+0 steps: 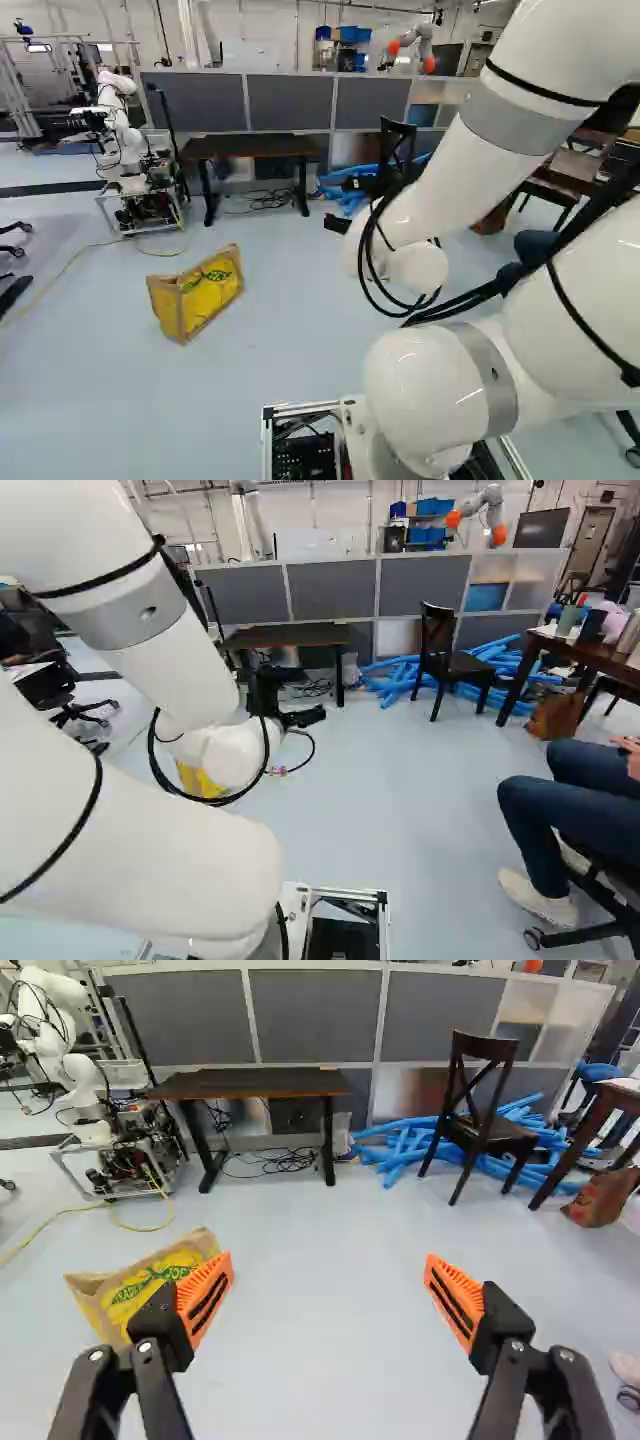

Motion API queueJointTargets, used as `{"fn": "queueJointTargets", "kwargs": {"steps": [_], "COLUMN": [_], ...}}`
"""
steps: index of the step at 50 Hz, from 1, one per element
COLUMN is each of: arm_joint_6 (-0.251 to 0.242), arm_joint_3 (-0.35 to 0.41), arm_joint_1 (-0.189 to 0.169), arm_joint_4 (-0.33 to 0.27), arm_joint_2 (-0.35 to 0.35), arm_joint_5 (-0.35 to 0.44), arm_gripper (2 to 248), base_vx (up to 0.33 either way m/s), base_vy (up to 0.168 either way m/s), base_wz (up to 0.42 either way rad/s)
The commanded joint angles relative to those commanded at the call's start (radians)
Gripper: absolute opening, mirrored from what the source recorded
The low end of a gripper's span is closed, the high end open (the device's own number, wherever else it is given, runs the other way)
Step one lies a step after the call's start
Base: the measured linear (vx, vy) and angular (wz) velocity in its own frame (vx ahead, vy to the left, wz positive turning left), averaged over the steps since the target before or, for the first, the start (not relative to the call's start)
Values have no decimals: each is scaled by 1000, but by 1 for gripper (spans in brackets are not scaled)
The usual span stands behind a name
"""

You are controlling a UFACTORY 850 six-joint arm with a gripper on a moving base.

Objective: Pick up the bag on the ground and place it on the table

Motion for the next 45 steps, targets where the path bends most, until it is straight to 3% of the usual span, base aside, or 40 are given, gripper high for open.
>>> {"fn": "queueJointTargets", "kwargs": {"steps": [45], "arm_joint_6": [0], "arm_joint_3": [0], "arm_joint_1": [0], "arm_joint_4": [0], "arm_joint_2": [0], "arm_joint_5": [0], "arm_gripper": [247], "base_vx": [8], "base_vy": [-4], "base_wz": [7]}}
